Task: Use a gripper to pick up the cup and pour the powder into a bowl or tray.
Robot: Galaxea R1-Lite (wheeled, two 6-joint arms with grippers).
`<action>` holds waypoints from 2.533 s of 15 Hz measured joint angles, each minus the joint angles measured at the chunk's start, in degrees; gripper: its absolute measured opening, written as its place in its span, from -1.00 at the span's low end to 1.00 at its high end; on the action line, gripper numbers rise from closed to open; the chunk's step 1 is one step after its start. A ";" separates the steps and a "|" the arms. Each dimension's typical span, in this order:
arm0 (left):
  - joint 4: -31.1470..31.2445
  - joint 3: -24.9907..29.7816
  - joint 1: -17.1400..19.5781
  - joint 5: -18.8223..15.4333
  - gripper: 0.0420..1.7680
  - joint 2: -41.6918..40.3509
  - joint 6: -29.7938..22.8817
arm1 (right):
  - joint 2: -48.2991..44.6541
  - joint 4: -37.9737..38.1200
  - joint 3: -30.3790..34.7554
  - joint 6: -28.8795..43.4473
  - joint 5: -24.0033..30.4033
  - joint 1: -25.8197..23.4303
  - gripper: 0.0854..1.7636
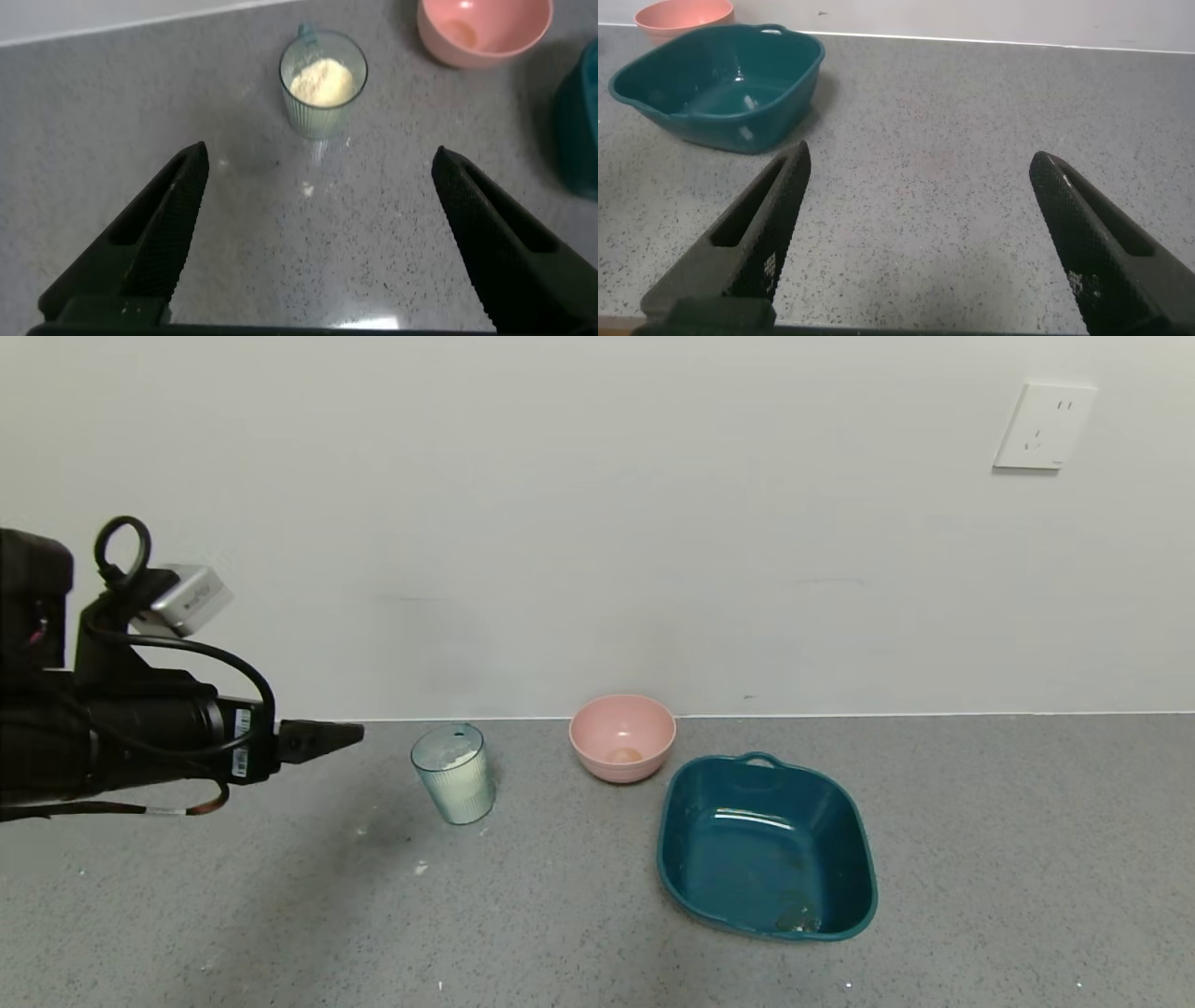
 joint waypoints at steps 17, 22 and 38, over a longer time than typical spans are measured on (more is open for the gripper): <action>-28.65 19.87 -4.45 0.71 0.94 18.83 0.41 | 0.00 0.02 0.00 0.00 -0.02 0.00 0.94; -33.98 20.83 -4.74 0.55 0.94 23.32 0.26 | 0.00 0.00 0.00 0.00 -0.05 0.00 0.94; -77.75 26.67 -6.10 2.26 0.94 43.53 -0.63 | 0.00 0.00 0.00 0.00 -0.02 0.00 0.94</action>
